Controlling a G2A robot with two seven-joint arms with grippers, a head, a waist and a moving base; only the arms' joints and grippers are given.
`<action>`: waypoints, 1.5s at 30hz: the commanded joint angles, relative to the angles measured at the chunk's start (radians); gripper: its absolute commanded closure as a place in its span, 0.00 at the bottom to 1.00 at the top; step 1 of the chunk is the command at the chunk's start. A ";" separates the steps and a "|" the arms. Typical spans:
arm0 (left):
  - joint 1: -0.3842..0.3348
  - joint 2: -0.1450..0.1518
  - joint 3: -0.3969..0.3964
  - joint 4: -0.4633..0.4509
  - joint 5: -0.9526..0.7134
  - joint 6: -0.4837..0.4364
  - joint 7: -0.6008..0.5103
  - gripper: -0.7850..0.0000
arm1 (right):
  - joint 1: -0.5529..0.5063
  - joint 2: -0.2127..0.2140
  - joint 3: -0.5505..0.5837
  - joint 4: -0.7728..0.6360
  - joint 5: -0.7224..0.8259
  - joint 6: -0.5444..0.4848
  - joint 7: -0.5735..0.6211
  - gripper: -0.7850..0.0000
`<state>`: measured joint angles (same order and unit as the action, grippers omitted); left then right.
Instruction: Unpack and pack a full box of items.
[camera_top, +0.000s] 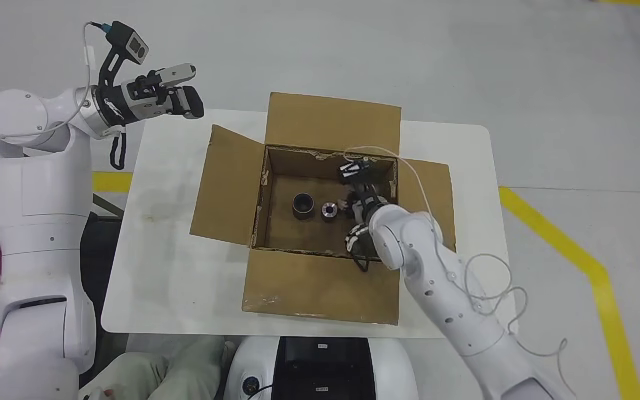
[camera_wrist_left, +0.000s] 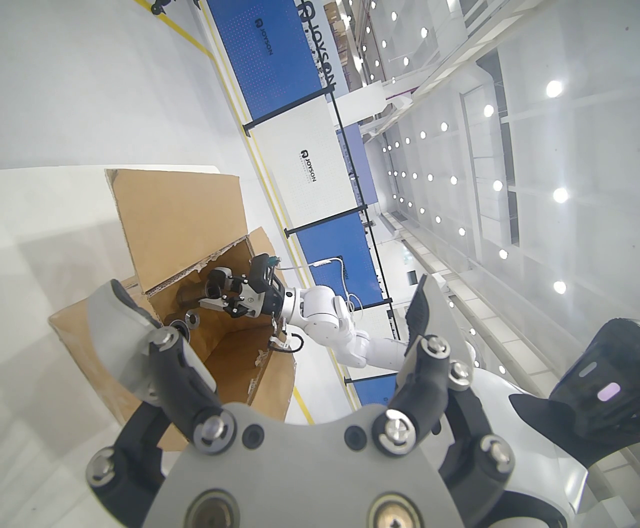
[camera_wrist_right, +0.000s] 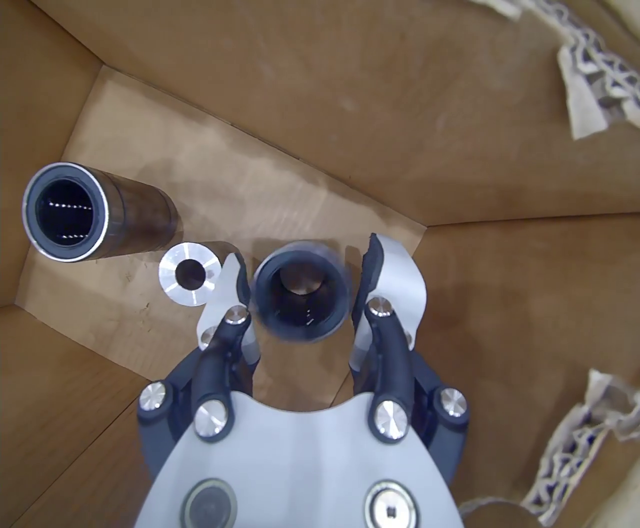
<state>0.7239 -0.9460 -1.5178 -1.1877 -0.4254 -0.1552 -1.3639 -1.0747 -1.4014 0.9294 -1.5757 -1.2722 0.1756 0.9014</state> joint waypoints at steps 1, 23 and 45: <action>0.000 0.000 0.000 0.000 0.000 0.000 0.000 0.00 | -0.005 0.000 0.002 -0.005 -0.002 -0.002 -0.001 0.35; 0.000 0.000 0.000 0.000 0.000 0.000 0.000 0.00 | -0.226 0.032 0.104 -0.395 0.043 -0.150 -0.024 0.29; 0.000 0.000 0.000 0.000 0.000 0.000 0.000 0.00 | -0.461 0.093 0.504 -0.622 0.524 -0.399 -0.025 0.20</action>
<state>0.7239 -0.9460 -1.5178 -1.1877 -0.4254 -0.1552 -1.3639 -1.5318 -1.3106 1.4040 -2.2004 -0.7744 -0.2224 0.8808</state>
